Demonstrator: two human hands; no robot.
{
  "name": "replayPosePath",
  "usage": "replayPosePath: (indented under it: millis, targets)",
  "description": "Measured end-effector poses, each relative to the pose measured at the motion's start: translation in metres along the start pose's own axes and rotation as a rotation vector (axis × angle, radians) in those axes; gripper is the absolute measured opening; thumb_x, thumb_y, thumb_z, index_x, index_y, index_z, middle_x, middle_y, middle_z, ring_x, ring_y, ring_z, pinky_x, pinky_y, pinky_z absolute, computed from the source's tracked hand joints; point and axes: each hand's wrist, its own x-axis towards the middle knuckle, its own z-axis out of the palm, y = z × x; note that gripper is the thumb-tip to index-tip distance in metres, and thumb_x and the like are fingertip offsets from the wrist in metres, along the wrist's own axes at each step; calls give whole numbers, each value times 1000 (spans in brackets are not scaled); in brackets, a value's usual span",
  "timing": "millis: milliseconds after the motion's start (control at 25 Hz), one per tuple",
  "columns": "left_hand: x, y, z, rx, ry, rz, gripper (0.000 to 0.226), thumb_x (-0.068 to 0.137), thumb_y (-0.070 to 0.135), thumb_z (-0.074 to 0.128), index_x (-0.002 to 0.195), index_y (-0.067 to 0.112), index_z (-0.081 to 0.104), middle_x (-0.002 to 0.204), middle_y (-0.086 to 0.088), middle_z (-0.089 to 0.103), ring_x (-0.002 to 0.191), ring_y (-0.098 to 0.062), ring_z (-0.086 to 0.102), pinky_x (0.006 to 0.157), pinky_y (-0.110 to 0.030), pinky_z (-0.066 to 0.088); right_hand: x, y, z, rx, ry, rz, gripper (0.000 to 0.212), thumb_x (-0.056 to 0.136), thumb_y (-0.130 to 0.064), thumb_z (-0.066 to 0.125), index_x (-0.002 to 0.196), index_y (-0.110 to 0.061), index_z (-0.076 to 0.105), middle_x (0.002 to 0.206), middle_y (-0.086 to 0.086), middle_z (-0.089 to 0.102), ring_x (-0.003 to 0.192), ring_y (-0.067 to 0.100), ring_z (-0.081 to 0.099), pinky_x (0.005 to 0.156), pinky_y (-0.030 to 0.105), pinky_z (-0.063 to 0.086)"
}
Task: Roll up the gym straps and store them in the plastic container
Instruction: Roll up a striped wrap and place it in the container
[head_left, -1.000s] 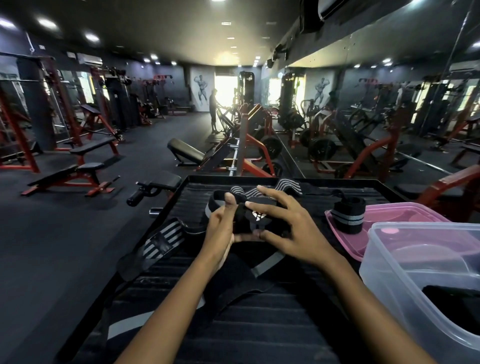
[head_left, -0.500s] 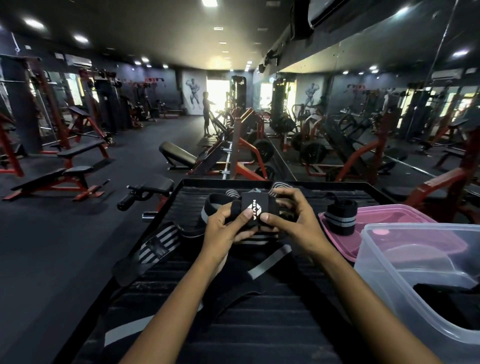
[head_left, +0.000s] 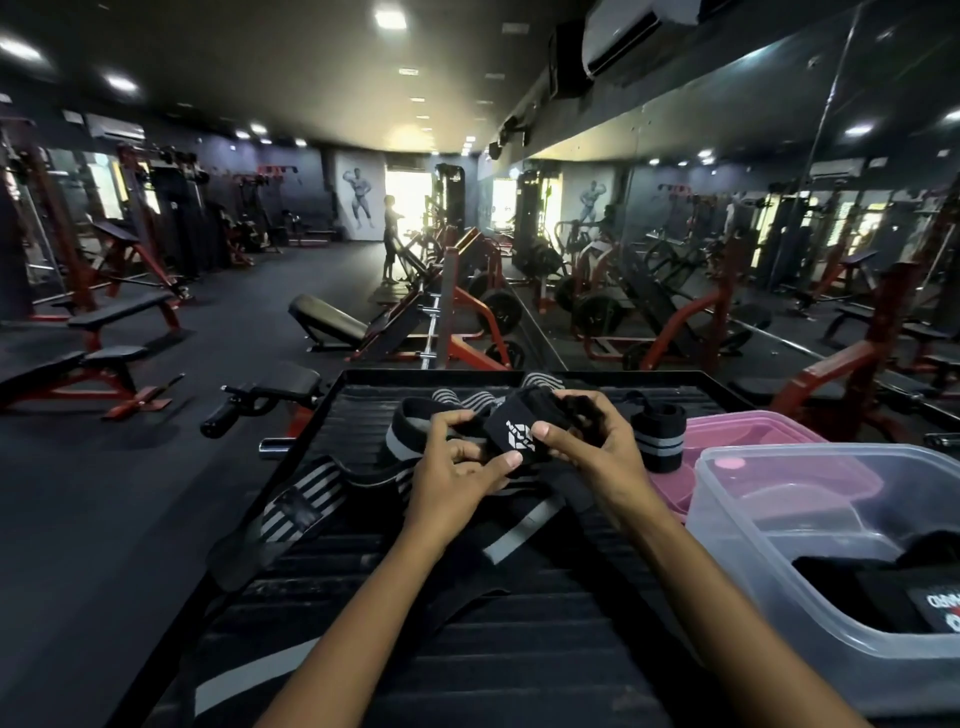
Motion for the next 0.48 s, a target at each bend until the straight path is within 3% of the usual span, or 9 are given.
replayPosePath:
  millis: [80,160,320,400,480]
  targets:
    - [-2,-2,1,49,-42,14,35,76,21,79,108,21,66,87,-8,66,82,-20,71,75,-36,60,-6,-2,-3,45,-8,21,32,69,-14,75,100,-15,65,90,-2,74,85,14,69,71,24,55]
    - [-3,-2,0,160,15,95,18,73,30,80,88,33,71,93,0,67,87,-14,70,78,-33,59,-9,-4,-8,18,-28,34,21,73,-17,75,92,-15,67,82,-3,72,78,14,67,67,25,54]
    - [-6,5,0,42,-53,23,18,78,18,77,92,26,70,93,-4,74,84,-9,72,76,-24,57,-16,-7,-11,-177,-98,76,11,81,-11,74,84,-11,63,63,-10,60,55,2,54,54,17,43]
    - [-10,8,2,37,-69,15,17,79,14,75,94,22,70,88,-1,74,81,-6,72,74,-23,57,-17,-12,-13,-223,-124,118,26,73,-20,82,90,-10,65,74,2,62,63,8,57,59,21,47]
    - [-12,10,4,7,-85,11,17,80,12,74,96,17,72,86,-2,75,84,-10,72,78,-28,57,-17,-22,-15,-290,-210,161,41,68,-17,84,103,-8,66,92,7,71,82,14,67,75,26,55]
